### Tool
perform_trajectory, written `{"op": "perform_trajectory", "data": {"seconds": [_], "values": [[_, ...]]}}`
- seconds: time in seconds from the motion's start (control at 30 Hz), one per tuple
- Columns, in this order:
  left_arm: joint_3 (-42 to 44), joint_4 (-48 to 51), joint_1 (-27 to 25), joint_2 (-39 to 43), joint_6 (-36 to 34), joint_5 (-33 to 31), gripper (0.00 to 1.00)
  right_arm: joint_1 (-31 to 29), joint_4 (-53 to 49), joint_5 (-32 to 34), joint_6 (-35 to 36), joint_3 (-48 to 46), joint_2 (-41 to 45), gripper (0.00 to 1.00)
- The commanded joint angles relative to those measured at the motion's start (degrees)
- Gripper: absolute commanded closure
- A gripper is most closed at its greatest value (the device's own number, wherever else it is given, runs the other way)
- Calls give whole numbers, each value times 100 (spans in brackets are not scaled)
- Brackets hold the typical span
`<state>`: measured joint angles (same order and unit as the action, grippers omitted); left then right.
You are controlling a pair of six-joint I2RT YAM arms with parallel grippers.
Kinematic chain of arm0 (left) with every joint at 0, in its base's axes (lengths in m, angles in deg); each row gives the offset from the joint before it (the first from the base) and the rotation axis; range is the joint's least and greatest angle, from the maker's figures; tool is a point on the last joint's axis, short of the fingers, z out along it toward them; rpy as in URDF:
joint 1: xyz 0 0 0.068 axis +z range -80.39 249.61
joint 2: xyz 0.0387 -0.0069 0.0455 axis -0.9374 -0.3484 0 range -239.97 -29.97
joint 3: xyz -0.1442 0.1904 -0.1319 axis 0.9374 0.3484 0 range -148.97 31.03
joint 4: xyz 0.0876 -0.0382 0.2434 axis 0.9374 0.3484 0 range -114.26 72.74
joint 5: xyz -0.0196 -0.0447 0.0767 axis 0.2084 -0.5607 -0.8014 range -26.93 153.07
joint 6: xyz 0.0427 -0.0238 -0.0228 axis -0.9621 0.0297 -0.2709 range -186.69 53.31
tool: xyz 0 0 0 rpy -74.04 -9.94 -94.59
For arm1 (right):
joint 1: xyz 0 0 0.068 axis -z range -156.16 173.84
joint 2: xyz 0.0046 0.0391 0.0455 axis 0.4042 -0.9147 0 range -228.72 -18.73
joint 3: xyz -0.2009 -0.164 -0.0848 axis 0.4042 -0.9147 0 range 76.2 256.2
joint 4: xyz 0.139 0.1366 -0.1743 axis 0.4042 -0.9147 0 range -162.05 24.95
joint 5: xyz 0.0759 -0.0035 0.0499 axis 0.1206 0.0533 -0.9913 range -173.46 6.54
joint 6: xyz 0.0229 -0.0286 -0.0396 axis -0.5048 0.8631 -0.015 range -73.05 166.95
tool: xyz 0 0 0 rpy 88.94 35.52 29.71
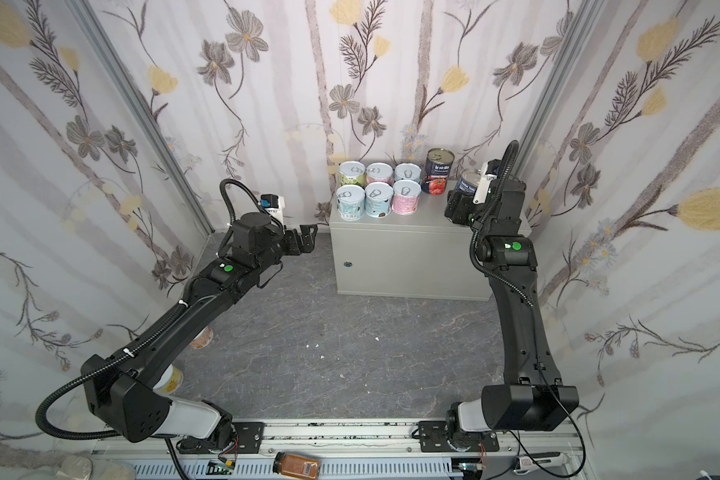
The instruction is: Place and organize the canned foods onto the counter
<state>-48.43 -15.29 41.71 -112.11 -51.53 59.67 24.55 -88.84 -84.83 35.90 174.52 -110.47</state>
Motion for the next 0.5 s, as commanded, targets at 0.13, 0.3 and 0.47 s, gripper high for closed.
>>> {"op": "perform_trajectory", "data": {"seconds": [0.13, 0.3, 0.47], "values": [[310, -402, 3, 255, -49, -233, 0, 155, 1391, 303, 59, 365, -537, 54], [442, -518, 4, 367, 49, -196, 0, 205, 1584, 409, 164, 510, -856, 55], [493, -571, 4, 437, 40, -218, 0, 245, 1752, 408, 234, 659, -1144, 55]]}}
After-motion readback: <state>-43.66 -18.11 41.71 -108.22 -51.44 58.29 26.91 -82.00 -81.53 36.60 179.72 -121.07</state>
